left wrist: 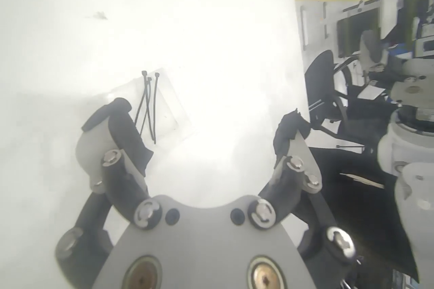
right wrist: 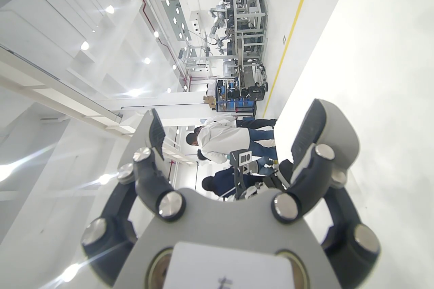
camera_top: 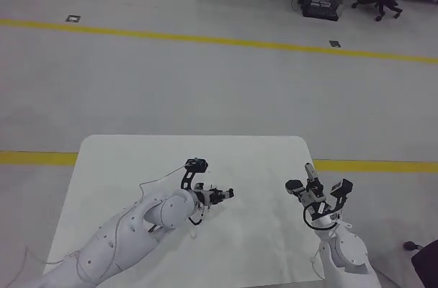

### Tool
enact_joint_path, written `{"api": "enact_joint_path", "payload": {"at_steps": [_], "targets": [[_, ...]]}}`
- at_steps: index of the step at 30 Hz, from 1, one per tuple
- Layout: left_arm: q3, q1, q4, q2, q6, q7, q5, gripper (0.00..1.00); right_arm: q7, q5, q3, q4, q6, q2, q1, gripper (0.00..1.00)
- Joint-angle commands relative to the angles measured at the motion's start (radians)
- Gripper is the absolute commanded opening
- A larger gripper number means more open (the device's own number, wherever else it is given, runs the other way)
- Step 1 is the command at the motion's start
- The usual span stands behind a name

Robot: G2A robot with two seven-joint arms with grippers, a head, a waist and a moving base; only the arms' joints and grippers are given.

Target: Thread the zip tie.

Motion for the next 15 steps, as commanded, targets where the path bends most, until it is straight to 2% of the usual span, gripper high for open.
{"api": "enact_joint_path", "payload": {"at_steps": [1,3,5,6,12,15], "targets": [[0.009,-0.023,0.041,-0.021,0.000,-0.034,0.025,1.00,0.000,0.000,0.000,0.000,0.000,0.000,0.000,1.00],[0.010,-0.041,0.096,-0.046,0.000,-0.060,0.063,1.00,0.000,0.000,0.000,0.000,0.000,0.000,0.000,1.00],[0.000,-0.046,0.141,-0.072,0.000,-0.056,0.136,1.00,0.000,0.000,0.000,0.000,0.000,0.000,0.000,1.00],[-0.001,-0.046,0.144,-0.080,0.000,-0.054,0.169,1.00,0.000,0.000,0.000,0.000,0.000,0.000,0.000,1.00],[-0.001,-0.046,0.144,-0.080,0.000,-0.054,0.169,1.00,0.000,0.000,0.000,0.000,0.000,0.000,0.000,1.00],[0.002,-0.042,0.141,-0.079,-0.017,-0.049,0.175,1.00,0.000,0.000,0.000,0.000,0.000,0.000,0.000,1.00]]}}
